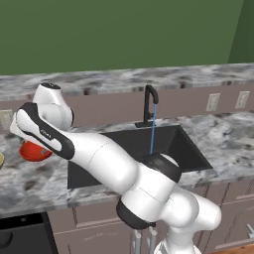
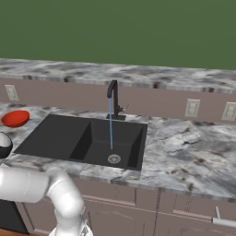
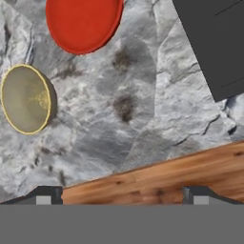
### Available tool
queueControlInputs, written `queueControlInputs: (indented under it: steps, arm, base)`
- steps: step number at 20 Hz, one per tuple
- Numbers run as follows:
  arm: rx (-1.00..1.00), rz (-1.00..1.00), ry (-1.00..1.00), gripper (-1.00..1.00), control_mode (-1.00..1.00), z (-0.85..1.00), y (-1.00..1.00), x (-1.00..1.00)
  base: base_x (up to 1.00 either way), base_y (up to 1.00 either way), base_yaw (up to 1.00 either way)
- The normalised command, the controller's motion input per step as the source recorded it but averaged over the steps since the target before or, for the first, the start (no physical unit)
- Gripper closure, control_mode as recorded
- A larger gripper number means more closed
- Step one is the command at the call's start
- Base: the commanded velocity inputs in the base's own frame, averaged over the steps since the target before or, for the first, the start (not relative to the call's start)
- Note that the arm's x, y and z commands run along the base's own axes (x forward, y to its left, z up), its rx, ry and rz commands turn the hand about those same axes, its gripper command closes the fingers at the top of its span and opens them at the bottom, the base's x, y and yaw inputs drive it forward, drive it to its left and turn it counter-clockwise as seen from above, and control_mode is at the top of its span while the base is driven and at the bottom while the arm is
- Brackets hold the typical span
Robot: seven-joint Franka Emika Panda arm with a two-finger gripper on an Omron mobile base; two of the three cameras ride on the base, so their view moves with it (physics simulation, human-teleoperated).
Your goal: Rinse each bowl for a few seconds and place them down in the sink or on the counter.
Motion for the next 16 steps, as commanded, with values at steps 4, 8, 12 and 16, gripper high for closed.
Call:
queueControlInputs:
  steps: [4, 8, 12, 16]
  arm:
    - [0.0, -0.04, 0.09, -1.0, -1.0, 0.05, -0.01, 0.0]
    - [0.0, 0.0, 0.0, -1.0, 1.0, 0.0, 0.0, 0.0]
    - [0.0, 0.0, 0.0, -1.0, 1.0, 0.0, 0.0, 0.0]
    - [0.0, 0.0, 0.0, -1.0, 1.0, 0.0, 0.0, 0.0]
  base:
    - [0.0, 0.0, 0.0]
    - [-0.14, 0.02, -0.03]
    - [-0.02, 0.51, -0.07]
    - [0.0, 0.87, -0.1]
